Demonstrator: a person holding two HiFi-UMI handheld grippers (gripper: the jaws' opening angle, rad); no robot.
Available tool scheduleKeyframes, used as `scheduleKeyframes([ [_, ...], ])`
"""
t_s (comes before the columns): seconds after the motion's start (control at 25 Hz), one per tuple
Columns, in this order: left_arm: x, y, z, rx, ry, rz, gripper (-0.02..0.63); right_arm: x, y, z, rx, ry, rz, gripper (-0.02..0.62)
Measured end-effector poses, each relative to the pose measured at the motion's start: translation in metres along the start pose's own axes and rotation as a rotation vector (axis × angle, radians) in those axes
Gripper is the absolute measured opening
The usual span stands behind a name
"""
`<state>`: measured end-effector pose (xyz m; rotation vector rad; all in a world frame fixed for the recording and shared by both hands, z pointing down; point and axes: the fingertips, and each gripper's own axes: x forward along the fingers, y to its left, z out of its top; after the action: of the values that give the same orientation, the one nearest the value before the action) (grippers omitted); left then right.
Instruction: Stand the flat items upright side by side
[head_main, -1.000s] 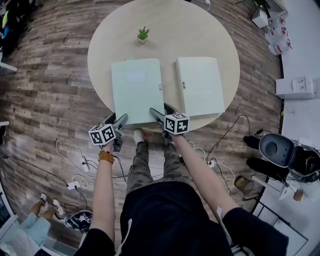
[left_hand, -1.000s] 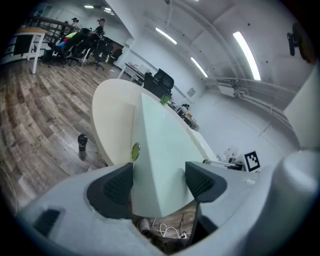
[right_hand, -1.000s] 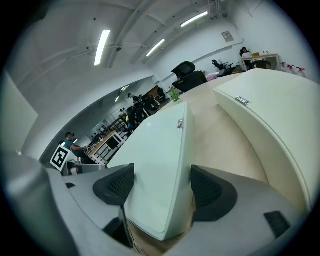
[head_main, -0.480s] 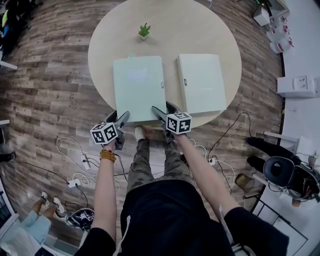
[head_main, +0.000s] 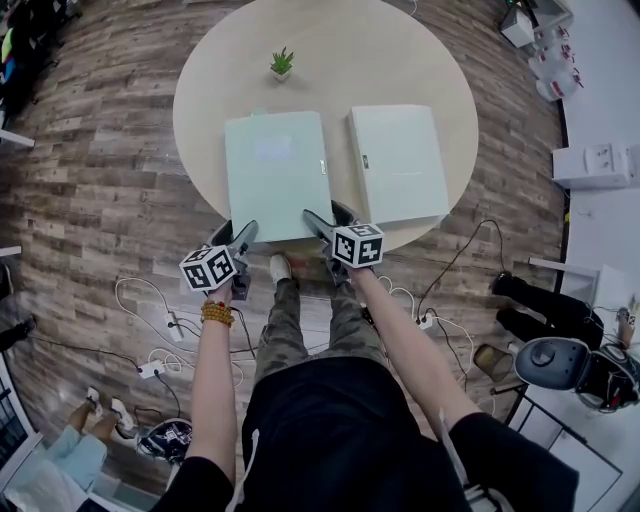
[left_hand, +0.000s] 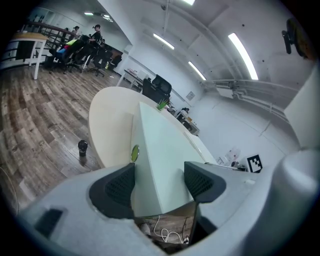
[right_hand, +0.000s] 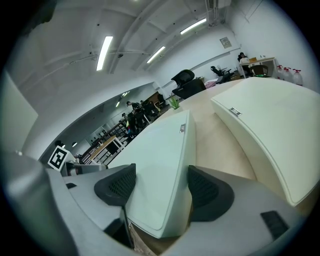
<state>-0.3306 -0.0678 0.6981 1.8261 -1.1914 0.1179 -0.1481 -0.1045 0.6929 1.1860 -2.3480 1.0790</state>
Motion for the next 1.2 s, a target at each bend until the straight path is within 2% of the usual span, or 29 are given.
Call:
scheduleKeyframes([
  [0.56,-0.009,-0.02,0.011,0.025,-0.032,-0.008,0.311,-0.016,0.007,0.019,-0.048,-0.04,0.019,0.325],
  [0.92,-0.025,-0.038,0.031,0.072,-0.061,-0.002,0.31,-0.028,0.021,0.036,-0.048,-0.074,0.039,0.325],
  [1.2,-0.033,-0.056,0.033,0.083,-0.074,0.005,0.31,-0.045,0.024,0.045,-0.049,-0.079,0.045,0.322],
])
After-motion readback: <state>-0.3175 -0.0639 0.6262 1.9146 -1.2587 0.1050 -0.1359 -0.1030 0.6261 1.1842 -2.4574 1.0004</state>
